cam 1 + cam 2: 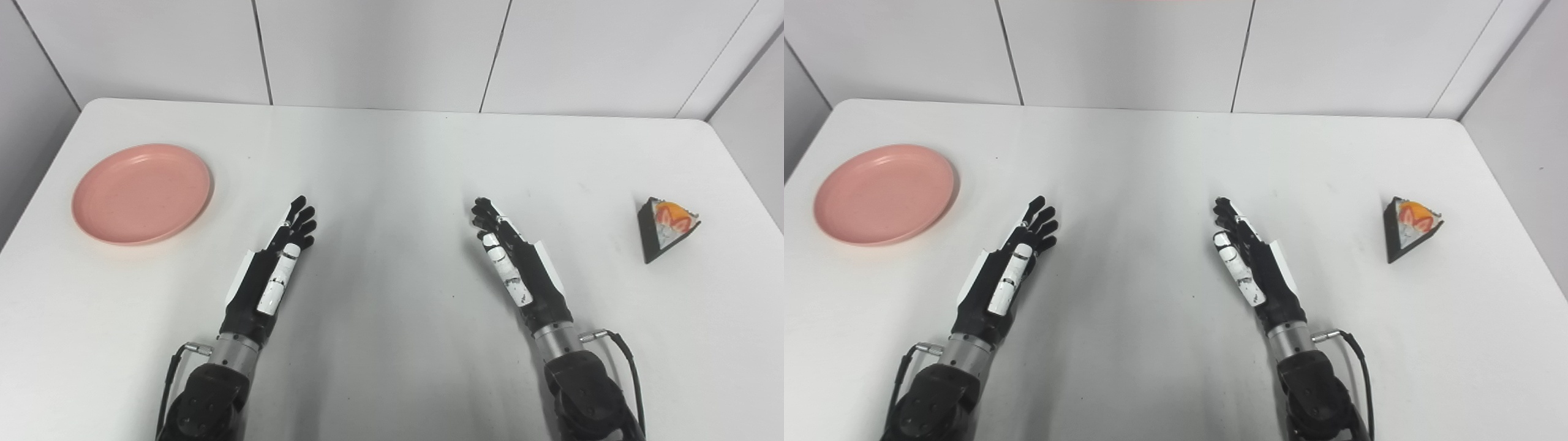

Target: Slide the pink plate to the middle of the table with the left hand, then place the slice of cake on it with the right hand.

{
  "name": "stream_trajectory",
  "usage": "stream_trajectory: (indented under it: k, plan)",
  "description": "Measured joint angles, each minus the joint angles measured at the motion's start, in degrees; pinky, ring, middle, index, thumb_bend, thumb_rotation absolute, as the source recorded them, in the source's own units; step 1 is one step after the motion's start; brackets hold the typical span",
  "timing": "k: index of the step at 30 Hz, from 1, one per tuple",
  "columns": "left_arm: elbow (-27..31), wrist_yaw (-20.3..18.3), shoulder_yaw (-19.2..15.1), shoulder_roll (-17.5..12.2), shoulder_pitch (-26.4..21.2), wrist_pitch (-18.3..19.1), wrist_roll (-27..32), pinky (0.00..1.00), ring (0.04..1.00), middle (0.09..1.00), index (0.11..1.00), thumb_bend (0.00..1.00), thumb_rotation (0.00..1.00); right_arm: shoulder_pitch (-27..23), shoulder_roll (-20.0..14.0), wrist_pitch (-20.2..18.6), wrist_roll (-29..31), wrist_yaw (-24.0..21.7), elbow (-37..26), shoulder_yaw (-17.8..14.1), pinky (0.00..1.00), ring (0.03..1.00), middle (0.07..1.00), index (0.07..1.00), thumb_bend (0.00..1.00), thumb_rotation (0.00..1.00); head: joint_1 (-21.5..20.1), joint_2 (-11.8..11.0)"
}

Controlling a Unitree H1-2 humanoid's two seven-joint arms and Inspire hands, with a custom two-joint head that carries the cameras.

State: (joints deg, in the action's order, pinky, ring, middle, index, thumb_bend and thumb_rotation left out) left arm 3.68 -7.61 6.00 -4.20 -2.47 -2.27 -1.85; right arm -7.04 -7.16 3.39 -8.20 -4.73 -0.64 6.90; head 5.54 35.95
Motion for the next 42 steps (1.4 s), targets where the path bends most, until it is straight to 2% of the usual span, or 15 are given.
stream_trajectory:
  k: [40, 42]
  plan:
    - [0.04, -0.02, 0.25, -0.31, -0.01, 0.02, -0.04, 0.92, 0.944, 0.963, 0.960, 0.43, 1.00, -0.07, -0.16, 0.13, -0.11, -0.04, 0.09, 0.11, 0.87, 0.892, 0.899, 0.903, 0.41, 1.00, 0.09, 0.35]
    - [0.04, -0.01, 0.29, -0.30, -0.02, 0.02, -0.05, 0.92, 0.940, 0.959, 0.958, 0.43, 1.00, -0.07, -0.18, 0.13, -0.11, -0.04, 0.10, 0.11, 0.86, 0.891, 0.899, 0.902, 0.40, 1.00, 2.53, -0.43]
